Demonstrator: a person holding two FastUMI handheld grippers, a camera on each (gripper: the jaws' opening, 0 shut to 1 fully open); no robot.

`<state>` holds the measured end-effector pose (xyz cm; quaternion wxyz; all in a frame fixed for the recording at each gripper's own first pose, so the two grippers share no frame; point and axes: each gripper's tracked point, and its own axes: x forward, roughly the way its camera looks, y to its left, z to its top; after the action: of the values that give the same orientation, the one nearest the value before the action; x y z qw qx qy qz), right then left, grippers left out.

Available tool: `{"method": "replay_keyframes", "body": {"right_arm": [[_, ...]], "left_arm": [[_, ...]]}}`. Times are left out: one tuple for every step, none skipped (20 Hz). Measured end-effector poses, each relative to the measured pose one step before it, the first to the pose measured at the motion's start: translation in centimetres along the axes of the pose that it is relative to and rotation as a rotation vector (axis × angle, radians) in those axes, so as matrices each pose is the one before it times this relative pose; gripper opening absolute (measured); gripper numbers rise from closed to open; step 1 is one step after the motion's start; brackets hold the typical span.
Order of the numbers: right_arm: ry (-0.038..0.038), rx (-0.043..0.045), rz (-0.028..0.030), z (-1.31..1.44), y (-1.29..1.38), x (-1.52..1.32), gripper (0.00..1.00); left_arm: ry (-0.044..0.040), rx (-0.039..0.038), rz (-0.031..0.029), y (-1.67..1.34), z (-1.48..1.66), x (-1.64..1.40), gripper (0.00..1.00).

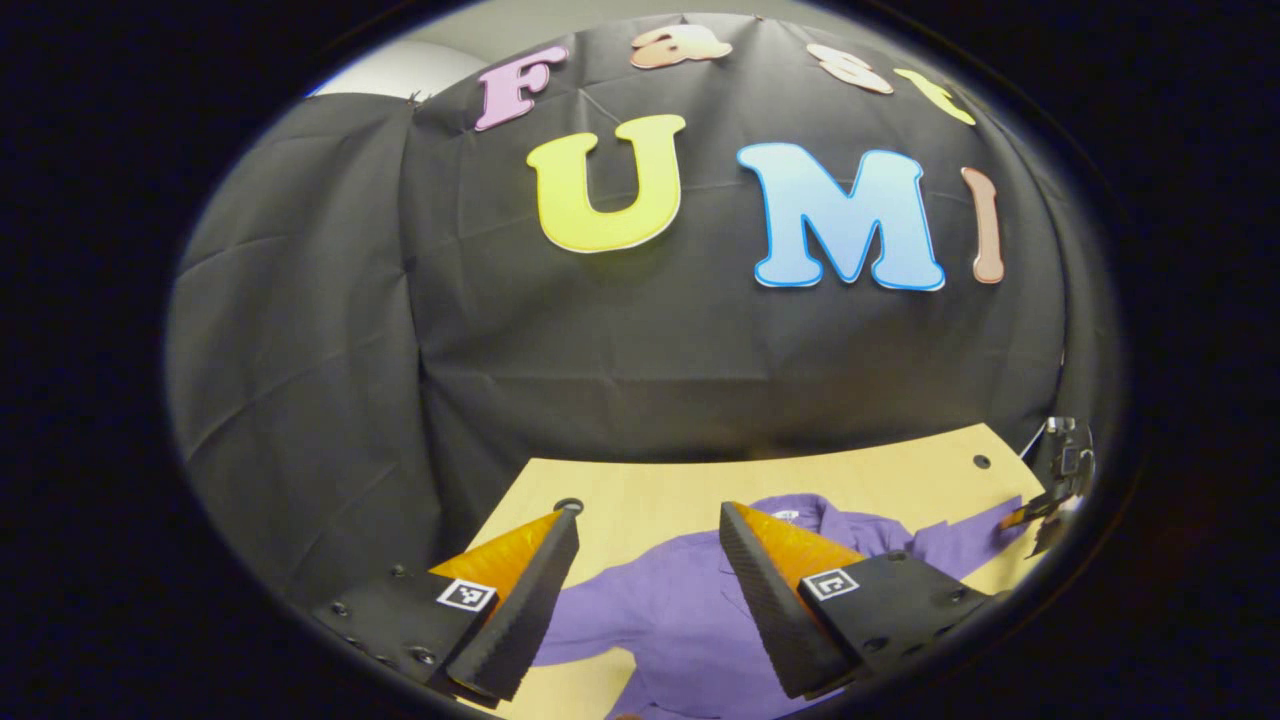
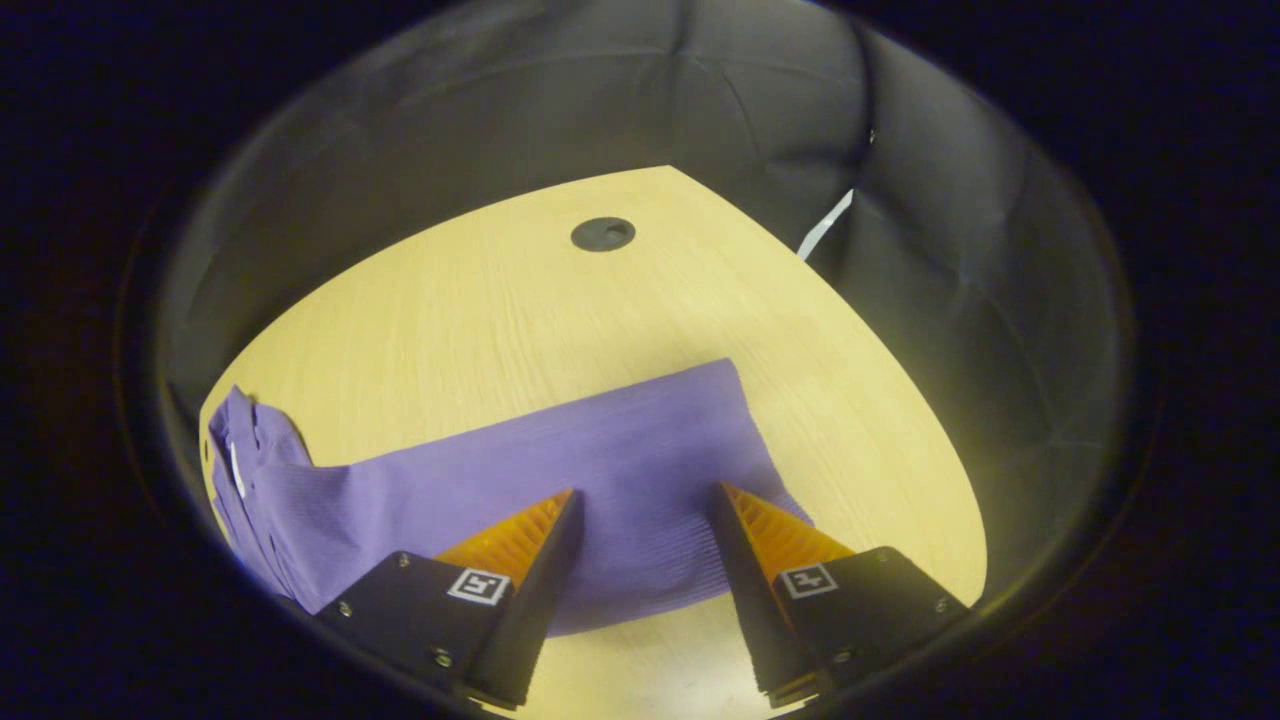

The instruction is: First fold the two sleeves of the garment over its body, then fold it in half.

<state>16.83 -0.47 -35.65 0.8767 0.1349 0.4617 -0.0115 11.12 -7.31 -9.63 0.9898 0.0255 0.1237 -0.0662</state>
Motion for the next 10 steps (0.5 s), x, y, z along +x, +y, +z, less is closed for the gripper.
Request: {"method": "replay_keyframes", "body": {"right_arm": [[-0.00252, 0.00211, 0.00070, 0.022, 0.062, -0.160, 0.83], [-0.00587, 0.00845, -0.00445, 0.100, -0.034, -0.009, 0.79], [-0.00180, 0.01217, -0.00034, 0.130, 0.092, 0.461, 0.53], [0.00263, 0.00038, -0.00043, -0.097, -0.081, 0.248, 0.53], [0.00648, 0.00337, -0.00222, 0.025, -0.019, 0.084, 0.49], [-0.01242, 0.00553, 0.00044, 0.332, 0.088, 0.012, 0.49], [-0.00417, 0.03704, -0.01597, -0.193, 0.014, -0.085, 0.27], [0.00184, 0.00065, -0.00857, 0.092, 0.066, -0.071, 0.04], [0.00759, -0.00680, -0.00714, 0.053, -0.005, -0.003, 0.04], [0.00231, -0.00751, -0.00210, 0.084, 0.012, 0.046, 0.04]], "left_arm": [[0.00065, -0.00334, -0.00091, 0.046, -0.042, -0.142, 1.00], [0.00232, -0.00379, 0.00072, 0.063, -0.061, -0.034, 1.00], [0.00166, -0.00437, 0.00377, 0.234, -0.120, -0.014, 1.00], [0.00152, -0.00430, 0.00431, 0.280, -0.108, 0.001, 1.00], [0.00093, -0.00404, 0.00540, 0.195, -0.061, 0.021, 0.96], [0.00136, -0.00277, 0.00448, 0.235, -0.086, -0.135, 0.96], [0.00047, -0.00031, 0.00641, 0.261, -0.094, -0.084, 0.96], [0.00000, 0.00063, 0.00707, 0.289, -0.025, -0.047, 0.96], [-0.00108, -0.00010, 0.00564, 0.071, 0.047, 0.035, 0.96], [-0.00221, -0.00211, 0.00117, 0.042, 0.108, -0.145, 0.96]]}}
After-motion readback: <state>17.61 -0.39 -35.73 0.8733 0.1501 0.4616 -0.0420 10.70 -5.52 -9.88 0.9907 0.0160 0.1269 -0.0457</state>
